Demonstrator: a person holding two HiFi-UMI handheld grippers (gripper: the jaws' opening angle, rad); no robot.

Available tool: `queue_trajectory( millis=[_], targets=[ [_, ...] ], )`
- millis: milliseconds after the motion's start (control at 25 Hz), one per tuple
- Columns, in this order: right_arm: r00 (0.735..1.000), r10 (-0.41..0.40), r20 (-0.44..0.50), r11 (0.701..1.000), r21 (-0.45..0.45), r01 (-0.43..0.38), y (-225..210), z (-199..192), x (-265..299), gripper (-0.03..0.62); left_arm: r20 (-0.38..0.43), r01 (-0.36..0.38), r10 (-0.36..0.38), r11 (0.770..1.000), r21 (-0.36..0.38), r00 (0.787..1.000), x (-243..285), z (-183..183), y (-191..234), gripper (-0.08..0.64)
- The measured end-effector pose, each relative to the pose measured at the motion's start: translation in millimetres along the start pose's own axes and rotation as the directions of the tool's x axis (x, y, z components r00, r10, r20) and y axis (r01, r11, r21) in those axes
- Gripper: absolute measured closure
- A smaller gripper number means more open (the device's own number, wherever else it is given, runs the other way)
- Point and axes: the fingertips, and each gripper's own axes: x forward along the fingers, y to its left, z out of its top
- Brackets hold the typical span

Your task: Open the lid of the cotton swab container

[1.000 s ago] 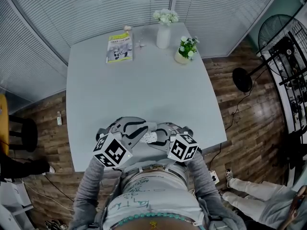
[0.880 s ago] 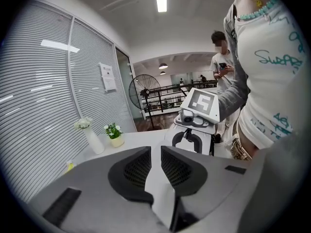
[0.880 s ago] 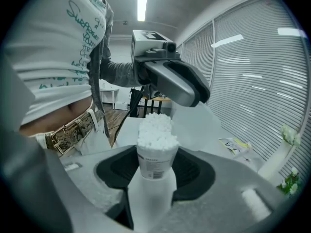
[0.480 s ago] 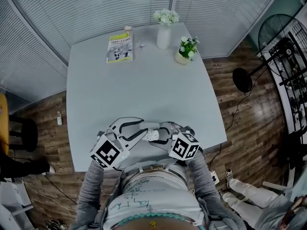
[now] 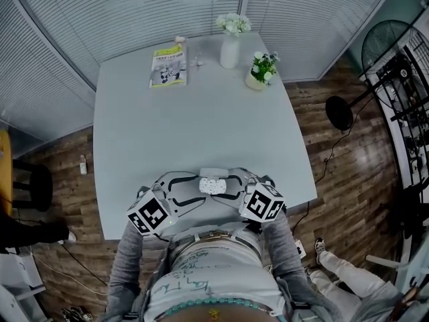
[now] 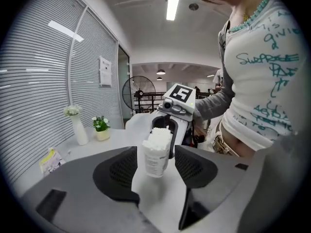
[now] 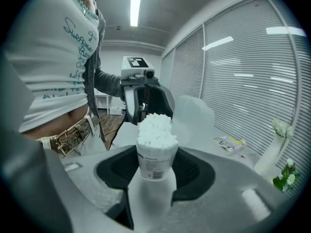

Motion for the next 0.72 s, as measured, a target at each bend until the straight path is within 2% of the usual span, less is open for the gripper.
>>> queue_trajectory(
  millis=[360, 440, 720],
  targets=[
    [0.999, 0.033, 0.018, 0.999, -0.012, -0.033, 5, 7, 1, 0.388, -0.017, 0.011, -0.011, 1.0, 0.023, 1.0, 10, -17, -3, 0.324],
    [0.999, 0.039, 0.016, 0.999, -0.016, -0.039, 6, 8, 1, 0.388, -0.005, 0.002, -0.002, 1.0, 0.024, 1.0, 10, -16, -3, 0.367],
    [0.999, 0.044, 0.028, 0.999, -0.013, -0.043, 4, 10, 0, 0.385, 0.045, -0.023, 0.023, 1.0, 0.004, 0.999, 8, -12, -3, 0.373]
  ],
)
